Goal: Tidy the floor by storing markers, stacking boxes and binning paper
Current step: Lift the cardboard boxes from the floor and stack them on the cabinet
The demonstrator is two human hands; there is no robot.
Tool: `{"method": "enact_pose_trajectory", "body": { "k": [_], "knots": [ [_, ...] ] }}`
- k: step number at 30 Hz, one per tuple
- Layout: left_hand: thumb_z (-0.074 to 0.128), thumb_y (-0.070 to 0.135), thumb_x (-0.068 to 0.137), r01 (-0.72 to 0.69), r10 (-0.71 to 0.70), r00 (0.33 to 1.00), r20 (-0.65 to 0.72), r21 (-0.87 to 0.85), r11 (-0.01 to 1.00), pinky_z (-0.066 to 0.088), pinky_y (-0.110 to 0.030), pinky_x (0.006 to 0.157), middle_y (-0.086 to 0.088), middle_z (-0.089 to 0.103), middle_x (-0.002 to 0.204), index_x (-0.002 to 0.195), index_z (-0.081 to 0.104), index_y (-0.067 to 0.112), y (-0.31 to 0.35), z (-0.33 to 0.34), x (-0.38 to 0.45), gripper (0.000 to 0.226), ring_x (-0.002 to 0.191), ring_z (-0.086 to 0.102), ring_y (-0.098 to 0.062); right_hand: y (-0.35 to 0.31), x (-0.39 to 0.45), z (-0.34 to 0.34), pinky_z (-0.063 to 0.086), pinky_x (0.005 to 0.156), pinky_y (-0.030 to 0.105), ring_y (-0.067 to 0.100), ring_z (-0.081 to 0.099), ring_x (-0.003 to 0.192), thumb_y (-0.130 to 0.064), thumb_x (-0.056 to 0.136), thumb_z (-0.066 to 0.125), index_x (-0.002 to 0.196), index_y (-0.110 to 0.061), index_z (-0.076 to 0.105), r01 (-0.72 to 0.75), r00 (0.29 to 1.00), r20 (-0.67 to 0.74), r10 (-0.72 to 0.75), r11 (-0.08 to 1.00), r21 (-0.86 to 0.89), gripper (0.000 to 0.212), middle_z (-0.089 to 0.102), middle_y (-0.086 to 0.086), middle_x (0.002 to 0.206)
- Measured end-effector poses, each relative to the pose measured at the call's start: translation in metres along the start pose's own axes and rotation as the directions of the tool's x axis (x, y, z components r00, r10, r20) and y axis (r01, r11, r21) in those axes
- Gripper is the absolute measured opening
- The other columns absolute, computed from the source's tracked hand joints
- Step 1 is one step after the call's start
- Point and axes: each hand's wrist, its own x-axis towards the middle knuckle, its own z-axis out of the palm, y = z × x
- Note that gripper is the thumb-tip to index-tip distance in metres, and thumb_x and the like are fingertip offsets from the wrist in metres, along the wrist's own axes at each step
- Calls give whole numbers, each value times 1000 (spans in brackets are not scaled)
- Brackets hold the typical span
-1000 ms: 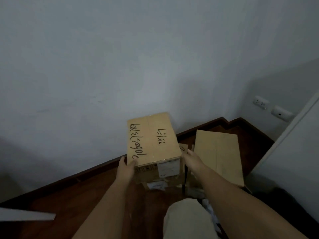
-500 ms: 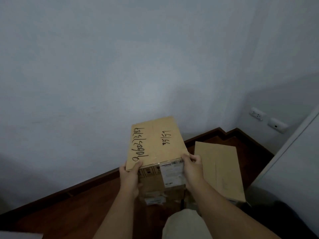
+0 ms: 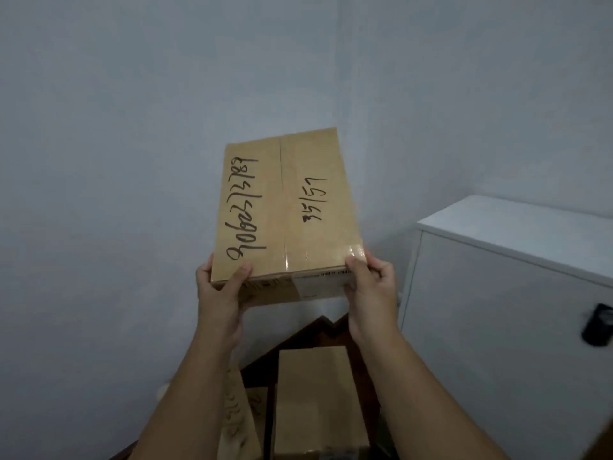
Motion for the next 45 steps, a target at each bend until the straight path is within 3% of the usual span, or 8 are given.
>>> {"method": "enact_pose_trajectory", "body": {
  "k": [8,15,22,25,29,33,39,45],
  "knots": [
    [68,12,87,-19,45,927,373,-73,997,55,-54,85,8,58,117,130,40,26,14,164,-47,53,104,59,-11,-155,-1,-61,49,96,34,16,60,112,-10,85,68,104,-19,56,370,917,-149,-370,929,-27,24,62,6,128],
    [52,35,97,67,-84,780,621,50,996,49,-62,91,7,49,132,141,35,30,-7,281,-112,47,106,51,-7,-249,-38,-139,50,85,28,6,60,105,-31,88,64,102,-43,49,593,653,-228,-722,675,-439,24,61,-10,117],
    [49,34,100,-64,-143,632,762,236,970,57,-53,79,11,31,151,147,20,46,-37,338,-144,57,124,37,-13,-316,-37,-211,53,89,33,-3,60,96,-35,92,56,105,-40,68,371,597,-157,-787,444,-816,18,64,-26,96],
    [56,23,97,-258,-75,567,820,263,930,58,-49,76,11,35,148,141,17,56,-46,368,-154,67,123,44,-20,-342,-35,-234,45,97,35,16,51,119,-51,89,54,120,-38,60,161,590,-20,-807,143,-977,34,60,-11,118],
    [56,29,95,-710,71,399,914,259,655,46,-44,101,-1,46,142,144,19,48,-63,412,-171,64,127,49,-24,-379,-28,-260,-5,112,61,31,-7,146,-64,82,55,118,-47,58,-276,560,7,-829,-194,-941,40,10,-3,159],
    [55,38,95,-846,80,484,871,442,299,40,-52,105,1,7,162,149,17,43,-81,451,-181,66,141,28,-36,-408,-13,-287,-22,105,61,34,-30,142,-66,84,48,122,-55,51,-381,633,15,-774,-328,-864,40,-18,-5,160],
    [57,46,92,-904,139,418,898,426,-30,2,-59,117,6,-25,161,154,5,34,-103,491,-181,83,149,-12,-35,-440,18,-308,-26,102,63,35,-28,143,-61,89,45,126,-55,47,-416,719,102,-687,-544,-729,37,-18,0,161],
    [55,49,92,-896,78,425,902,432,-107,-9,-60,115,3,-34,157,154,-4,36,-119,523,-169,87,146,-24,-37,-455,55,-327,-9,107,71,29,5,149,-48,93,49,134,-50,42,-378,769,3,-639,-459,-804,42,6,8,162]
  ]
}}
